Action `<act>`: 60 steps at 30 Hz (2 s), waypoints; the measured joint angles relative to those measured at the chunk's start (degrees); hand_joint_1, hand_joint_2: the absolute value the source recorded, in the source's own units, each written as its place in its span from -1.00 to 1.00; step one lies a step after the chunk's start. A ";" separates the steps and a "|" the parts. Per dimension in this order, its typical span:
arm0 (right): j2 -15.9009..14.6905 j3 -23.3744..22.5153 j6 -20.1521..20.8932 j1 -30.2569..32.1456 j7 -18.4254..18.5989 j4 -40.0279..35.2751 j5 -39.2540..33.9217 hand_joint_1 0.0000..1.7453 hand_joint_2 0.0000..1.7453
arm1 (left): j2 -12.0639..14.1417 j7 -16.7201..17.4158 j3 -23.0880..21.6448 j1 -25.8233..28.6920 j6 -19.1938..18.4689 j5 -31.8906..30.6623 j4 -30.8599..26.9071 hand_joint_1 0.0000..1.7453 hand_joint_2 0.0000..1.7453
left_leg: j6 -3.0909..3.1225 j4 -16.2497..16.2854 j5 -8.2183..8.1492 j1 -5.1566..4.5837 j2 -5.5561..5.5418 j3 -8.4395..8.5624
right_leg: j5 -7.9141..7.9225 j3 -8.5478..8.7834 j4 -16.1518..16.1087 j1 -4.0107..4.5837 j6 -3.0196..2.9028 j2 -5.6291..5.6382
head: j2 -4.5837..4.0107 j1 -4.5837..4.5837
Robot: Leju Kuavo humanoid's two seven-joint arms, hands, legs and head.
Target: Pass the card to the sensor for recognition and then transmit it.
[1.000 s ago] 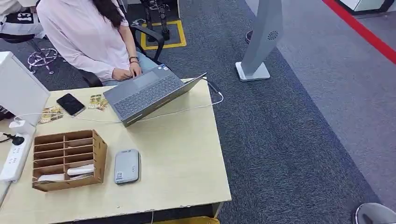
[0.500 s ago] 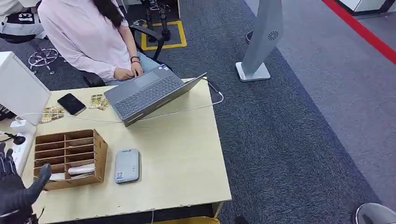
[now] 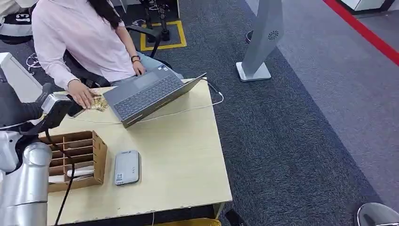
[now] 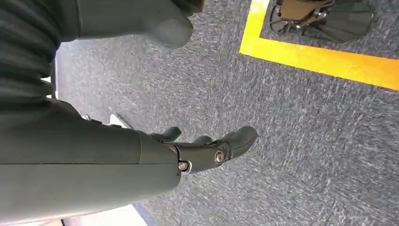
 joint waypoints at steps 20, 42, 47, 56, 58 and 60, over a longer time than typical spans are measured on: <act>0.15 1.31 0.59 -0.44 0.44 0.26 -1.00 -1.00 1.00 | 2.71 13.15 -2.45 -10.81 2.77 -20.94 25.28 -1.00 1.00 | 0.00 0.00 0.00 -0.01 0.03 -0.09 | 0.01 -0.16 0.01 0.00 -0.01 0.03 | 0.00 0.07; 0.15 1.35 0.85 -0.25 0.22 0.65 -1.16 -1.00 1.00 | 0.87 11.01 -3.41 -11.14 2.81 -19.50 28.32 1.00 1.00 | 0.00 0.00 0.00 0.00 0.03 -0.12 | 0.01 -0.17 0.01 0.00 -0.01 0.05 | 0.00 0.09; 0.15 1.46 0.85 -0.19 0.22 0.72 -1.16 -1.00 1.00 | 0.70 10.88 -3.45 -11.13 2.84 -19.41 28.45 1.00 1.00 | 0.00 0.00 0.00 -0.01 0.02 -0.13 | 0.01 -0.17 0.01 0.00 -0.01 0.04 | 0.00 0.04; 0.15 1.66 0.76 -0.07 -0.09 0.81 -1.88 -1.00 1.00 | 0.13 6.07 -3.65 -10.20 2.77 -14.92 28.44 1.00 1.00 | 0.00 0.00 0.00 -0.02 0.03 -0.13 | 0.01 -0.17 0.01 -0.01 -0.01 0.04 | 0.00 0.07; 0.15 1.66 0.48 0.04 -0.18 0.81 -2.73 -1.00 1.00 | -0.15 3.88 -4.63 -7.05 2.31 -12.72 25.10 1.00 1.00 | 0.01 0.00 -0.01 -0.04 0.06 -0.13 | 0.01 -0.17 0.01 -0.02 -0.01 0.05 | 0.00 0.04; 0.15 1.64 -0.08 0.31 -0.32 0.81 -3.45 -1.00 1.00 | -0.57 2.75 -6.19 -3.13 1.41 -11.60 20.53 1.00 1.00 | 0.01 0.00 -0.03 -0.04 0.04 -0.14 | -0.01 -0.18 0.00 -0.02 0.01 0.05 | 0.00 0.09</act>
